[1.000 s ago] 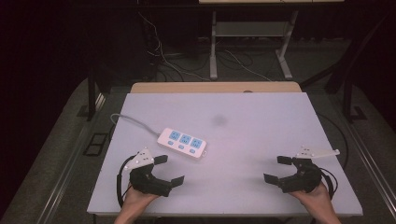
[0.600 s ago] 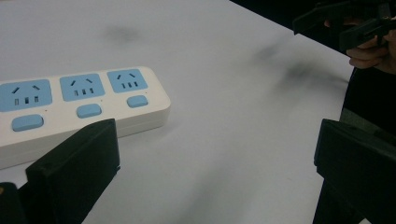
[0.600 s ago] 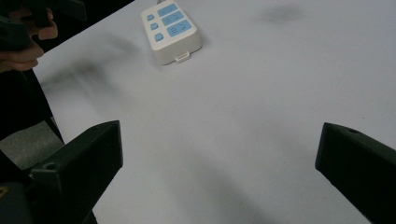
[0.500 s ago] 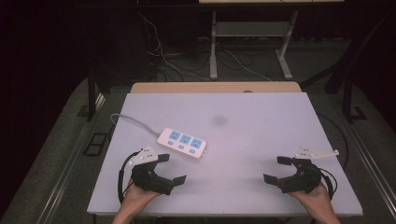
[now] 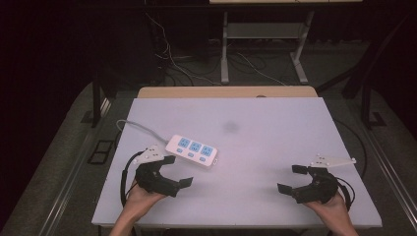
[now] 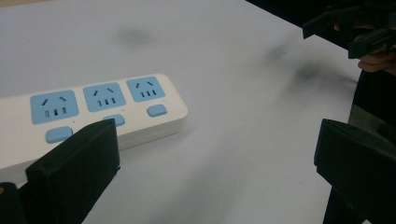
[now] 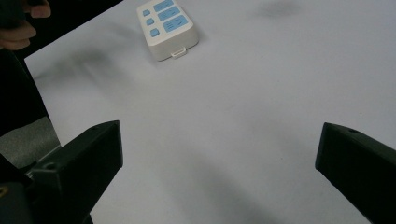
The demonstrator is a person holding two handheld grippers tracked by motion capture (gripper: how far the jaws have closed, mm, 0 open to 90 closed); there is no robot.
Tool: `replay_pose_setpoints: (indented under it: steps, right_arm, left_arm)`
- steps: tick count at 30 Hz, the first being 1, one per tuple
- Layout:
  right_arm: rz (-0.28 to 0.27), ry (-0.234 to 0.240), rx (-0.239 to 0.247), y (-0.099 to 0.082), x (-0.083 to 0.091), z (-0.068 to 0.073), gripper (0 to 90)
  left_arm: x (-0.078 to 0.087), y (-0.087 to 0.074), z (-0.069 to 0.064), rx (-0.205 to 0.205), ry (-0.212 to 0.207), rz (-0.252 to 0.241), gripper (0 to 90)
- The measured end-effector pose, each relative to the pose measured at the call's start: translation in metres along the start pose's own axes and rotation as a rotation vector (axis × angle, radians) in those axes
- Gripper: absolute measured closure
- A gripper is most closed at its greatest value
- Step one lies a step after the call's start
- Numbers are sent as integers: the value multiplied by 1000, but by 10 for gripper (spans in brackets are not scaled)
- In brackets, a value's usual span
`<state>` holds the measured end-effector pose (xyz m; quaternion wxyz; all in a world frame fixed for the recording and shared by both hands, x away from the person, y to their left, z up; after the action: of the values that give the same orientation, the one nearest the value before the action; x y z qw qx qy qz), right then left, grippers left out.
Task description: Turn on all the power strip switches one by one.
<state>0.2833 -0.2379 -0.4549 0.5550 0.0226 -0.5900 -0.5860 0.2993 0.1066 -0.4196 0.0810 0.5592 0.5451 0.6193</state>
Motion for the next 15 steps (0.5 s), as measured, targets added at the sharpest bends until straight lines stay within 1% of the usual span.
replay_pose_setpoints:
  steps: [9,13,15]
  right_arm:
    - [0,-1,-1,0,0,0,5]
    - [-1,-2,-1,0,0,0,6]
    - [-1,-2,0,0,0,0,6]
  left_arm:
    - [2,10,5,-5,2,25,0]
    - [0,14,7,-2,0,33,0]
    - [-1,16,8,-8,2,41,0]
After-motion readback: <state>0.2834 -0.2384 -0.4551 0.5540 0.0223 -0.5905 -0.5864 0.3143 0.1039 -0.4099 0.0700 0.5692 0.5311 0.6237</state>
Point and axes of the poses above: each handheld gripper's, and its own axes: x roughly backward along the jaws, y roughly out of its top, z roughly to its left, the point moved 8 cm from there along -x, roughly forward along the jaws, and after that the axes turned 7 degrees about z, right-handed, at the moved point
